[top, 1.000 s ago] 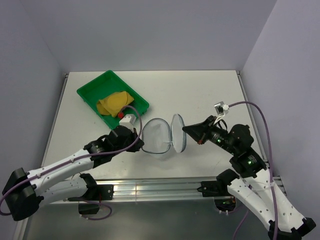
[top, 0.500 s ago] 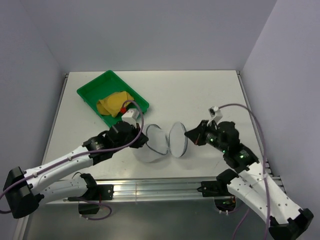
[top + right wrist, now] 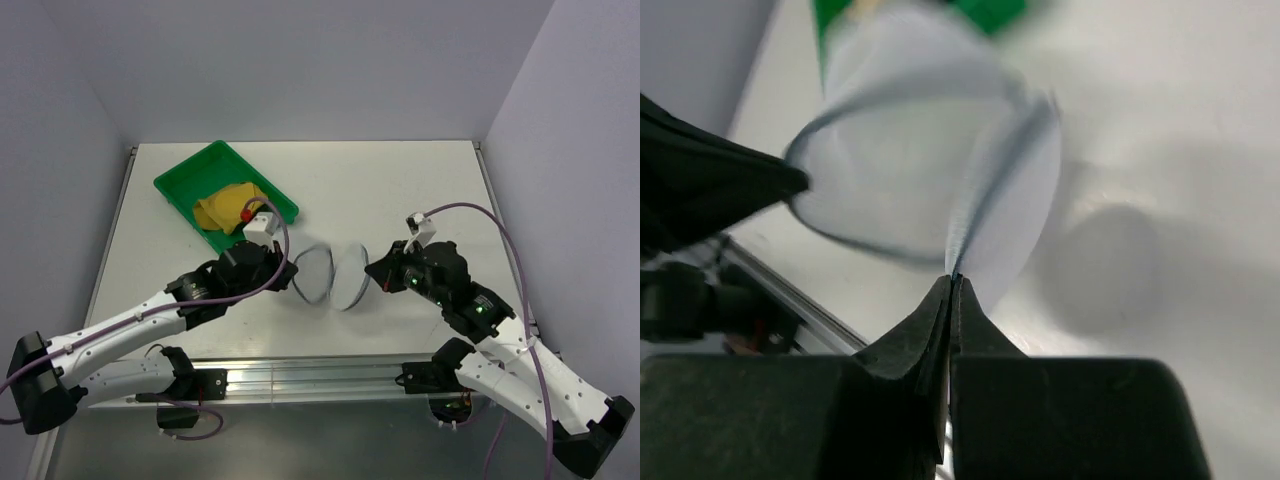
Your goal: Place the bra in the laundry bag and zip it closed
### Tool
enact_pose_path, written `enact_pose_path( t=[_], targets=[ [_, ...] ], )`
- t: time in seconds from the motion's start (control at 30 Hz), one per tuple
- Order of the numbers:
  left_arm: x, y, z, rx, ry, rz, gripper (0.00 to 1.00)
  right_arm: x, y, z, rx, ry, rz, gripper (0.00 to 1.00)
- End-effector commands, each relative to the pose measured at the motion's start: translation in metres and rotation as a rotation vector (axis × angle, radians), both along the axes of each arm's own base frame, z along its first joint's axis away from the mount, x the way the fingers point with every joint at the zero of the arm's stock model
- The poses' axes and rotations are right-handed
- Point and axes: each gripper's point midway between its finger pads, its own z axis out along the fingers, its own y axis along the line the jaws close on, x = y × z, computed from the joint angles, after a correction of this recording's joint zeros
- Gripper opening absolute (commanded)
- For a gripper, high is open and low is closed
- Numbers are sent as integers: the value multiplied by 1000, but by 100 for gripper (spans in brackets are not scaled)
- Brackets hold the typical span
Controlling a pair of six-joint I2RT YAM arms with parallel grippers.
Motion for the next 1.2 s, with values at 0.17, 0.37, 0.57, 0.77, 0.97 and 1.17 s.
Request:
enact_pose_path(
  t=[0.17, 0.37, 0.57, 0.77, 0.97, 1.17],
  targets=[
    [-12, 7, 57, -128, -66, -11, 0, -25, -30, 87, 48, -177, -23, 0],
    [-21, 12, 31, -134, -13, -12, 0, -25, -9, 41, 25, -75, 60, 0],
    [-29, 18, 3, -119, 54, -5, 0, -31, 1, 32, 61, -60, 113, 0],
    [-31, 21, -38, -70, 111, 15, 0, 1, 0, -35, -37, 33, 11, 0],
    [-29, 22, -64, -85, 117, 39, 0, 20, -16, -83, -94, 115, -120, 4],
    [-27, 25, -61, -117, 95, 56, 7, 36, -47, -100, -184, 139, -293, 39]
  ],
)
